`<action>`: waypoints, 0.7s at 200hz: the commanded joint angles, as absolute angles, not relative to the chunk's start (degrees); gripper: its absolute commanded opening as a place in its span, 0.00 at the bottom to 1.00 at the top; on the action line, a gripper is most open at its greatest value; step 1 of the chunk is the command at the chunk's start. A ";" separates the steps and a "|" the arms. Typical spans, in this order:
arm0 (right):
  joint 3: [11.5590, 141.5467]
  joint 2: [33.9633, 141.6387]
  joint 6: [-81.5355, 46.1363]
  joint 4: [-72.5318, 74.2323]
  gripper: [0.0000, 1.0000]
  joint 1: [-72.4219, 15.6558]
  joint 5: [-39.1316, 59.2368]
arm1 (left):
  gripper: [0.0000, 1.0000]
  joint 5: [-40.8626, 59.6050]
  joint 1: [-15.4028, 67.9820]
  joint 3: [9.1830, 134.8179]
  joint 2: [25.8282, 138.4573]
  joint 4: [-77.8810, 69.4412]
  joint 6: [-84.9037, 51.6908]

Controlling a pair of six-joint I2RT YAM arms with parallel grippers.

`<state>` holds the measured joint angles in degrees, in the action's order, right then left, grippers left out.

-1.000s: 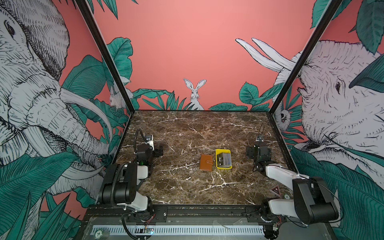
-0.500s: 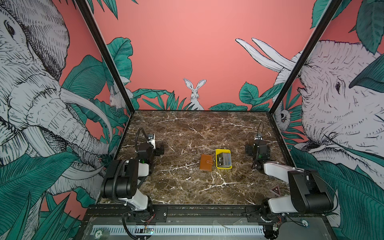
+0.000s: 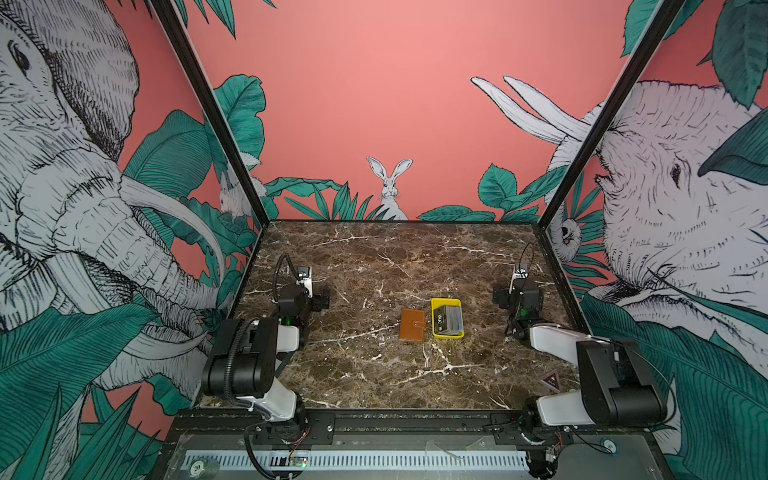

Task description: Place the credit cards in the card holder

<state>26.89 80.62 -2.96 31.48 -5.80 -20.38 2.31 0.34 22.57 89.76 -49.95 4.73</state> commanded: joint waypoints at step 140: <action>17.86 86.47 -4.20 56.32 0.98 -2.81 -19.93 | 0.99 1.84 0.63 23.54 88.94 -49.98 5.80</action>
<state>19.75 87.05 -3.11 49.56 -2.96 -17.74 2.26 0.34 22.57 89.76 -49.82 4.80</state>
